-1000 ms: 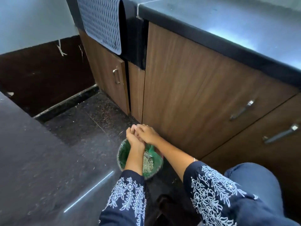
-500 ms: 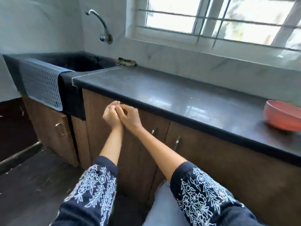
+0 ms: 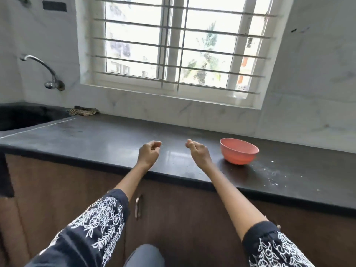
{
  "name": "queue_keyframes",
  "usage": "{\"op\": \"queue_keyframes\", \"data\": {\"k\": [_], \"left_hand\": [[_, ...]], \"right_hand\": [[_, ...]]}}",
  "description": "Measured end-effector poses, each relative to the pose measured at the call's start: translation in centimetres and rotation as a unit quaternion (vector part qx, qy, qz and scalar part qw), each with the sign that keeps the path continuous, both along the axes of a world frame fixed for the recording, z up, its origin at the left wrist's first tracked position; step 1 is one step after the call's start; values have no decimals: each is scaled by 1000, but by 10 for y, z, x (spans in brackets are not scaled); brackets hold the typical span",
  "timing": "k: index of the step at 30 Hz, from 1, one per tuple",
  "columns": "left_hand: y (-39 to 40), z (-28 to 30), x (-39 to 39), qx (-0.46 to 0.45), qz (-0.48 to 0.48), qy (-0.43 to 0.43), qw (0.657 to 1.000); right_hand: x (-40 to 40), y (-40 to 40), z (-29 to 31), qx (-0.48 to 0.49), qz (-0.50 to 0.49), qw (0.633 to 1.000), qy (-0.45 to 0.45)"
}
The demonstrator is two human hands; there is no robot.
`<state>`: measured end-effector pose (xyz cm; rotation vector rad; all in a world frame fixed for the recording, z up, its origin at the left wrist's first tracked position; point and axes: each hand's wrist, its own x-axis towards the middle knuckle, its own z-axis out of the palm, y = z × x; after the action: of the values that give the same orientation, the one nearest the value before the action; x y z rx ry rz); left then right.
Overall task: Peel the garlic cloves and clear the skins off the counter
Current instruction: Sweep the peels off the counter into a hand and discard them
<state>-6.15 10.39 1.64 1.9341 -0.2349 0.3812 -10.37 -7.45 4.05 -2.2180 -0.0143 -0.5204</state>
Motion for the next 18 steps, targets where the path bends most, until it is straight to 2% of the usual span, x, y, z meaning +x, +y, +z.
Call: {"op": "queue_keyframes", "data": {"k": [4,7,10,11,13,16,18], "left_hand": [[-24,11,15,80,-41,11,996],[-35,10,24,116,-65,25,991],[-46,6,42,141,-66,37,987],[-44,4,43,144,-61,34,987],[-45,-2,50,135,-54,33,989],[-47,-14,64,140,-53,42,988],[-45,-13,72,141,-55,44,988]], "right_hand": [[-18,-81,-4,9,-43,992,115],[-24,-89,-13,-29,-22,978,207],[-10,-66,-21,-16,39,974,223],[-5,-53,-24,-54,75,970,223],[1,-32,-27,-65,120,967,214],[14,-20,-24,123,195,953,195],[29,-27,-19,222,182,946,153]]}}
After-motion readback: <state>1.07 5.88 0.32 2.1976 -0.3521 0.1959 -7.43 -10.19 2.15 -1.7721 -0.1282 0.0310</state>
